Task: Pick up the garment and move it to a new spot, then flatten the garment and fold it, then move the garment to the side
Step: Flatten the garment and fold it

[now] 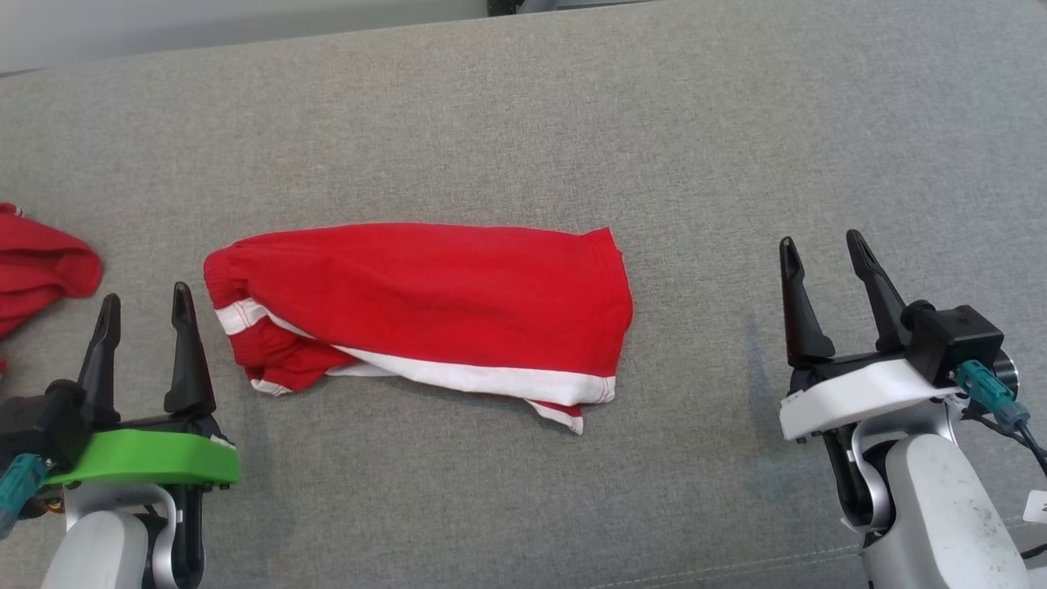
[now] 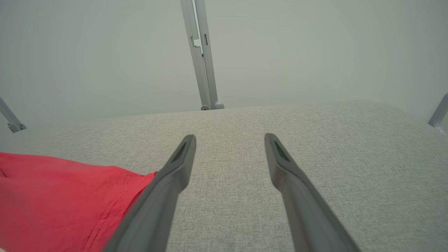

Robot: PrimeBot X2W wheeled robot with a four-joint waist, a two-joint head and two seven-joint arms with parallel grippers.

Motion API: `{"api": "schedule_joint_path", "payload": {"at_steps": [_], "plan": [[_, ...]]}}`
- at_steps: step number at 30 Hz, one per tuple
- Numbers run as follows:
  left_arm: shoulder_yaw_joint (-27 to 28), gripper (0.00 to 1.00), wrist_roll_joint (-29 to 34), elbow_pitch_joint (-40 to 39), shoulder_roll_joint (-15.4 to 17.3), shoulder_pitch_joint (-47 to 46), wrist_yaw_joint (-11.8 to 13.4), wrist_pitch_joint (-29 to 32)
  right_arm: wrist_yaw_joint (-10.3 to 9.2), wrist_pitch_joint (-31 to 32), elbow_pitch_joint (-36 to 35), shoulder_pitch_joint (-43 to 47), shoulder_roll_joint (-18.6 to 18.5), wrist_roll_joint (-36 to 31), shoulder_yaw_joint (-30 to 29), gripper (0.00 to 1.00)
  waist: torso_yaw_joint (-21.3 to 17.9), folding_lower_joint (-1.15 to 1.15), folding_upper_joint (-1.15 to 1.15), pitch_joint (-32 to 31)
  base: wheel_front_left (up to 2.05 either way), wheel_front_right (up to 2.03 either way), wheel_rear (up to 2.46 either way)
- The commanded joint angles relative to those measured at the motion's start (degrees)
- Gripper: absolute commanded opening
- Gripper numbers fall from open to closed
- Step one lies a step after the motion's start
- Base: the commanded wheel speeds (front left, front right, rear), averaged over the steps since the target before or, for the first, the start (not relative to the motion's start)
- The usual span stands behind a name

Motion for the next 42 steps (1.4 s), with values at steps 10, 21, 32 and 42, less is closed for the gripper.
{"api": "schedule_joint_path", "payload": {"at_steps": [10,21,32,42], "plan": [[1.0,1.00,7.7,-9.1,-1.0,5.8,2.1,-0.4,0.00,0.6,-1.5,3.1,-0.3,-1.1,0.1,1.00,0.2,0.00,0.00,-5.3,0.00,0.00,0.00],[-1.1,1.00,7.5,-11.1,-0.7,9.2,2.5,2.4,0.00,1.5,-3.6,5.4,-0.2,-0.7,0.5,1.00,-0.1,0.00,0.00,-6.3,0.00,0.00,0.00],[-2.5,1.00,6.5,-9.6,0.3,5.6,0.5,5.3,0.00,1.9,-4.1,4.4,-0.1,-0.4,0.6,1.00,0.2,0.00,0.00,-4.5,0.00,0.00,0.00],[-2.9,1.00,-0.6,2.1,1.0,-1.3,-5.3,13.0,0.00,1.3,-2.8,3.0,0.0,-0.2,2.0,1.00,-0.8,0.00,0.00,-0.9,0.00,0.00,0.00]]}}
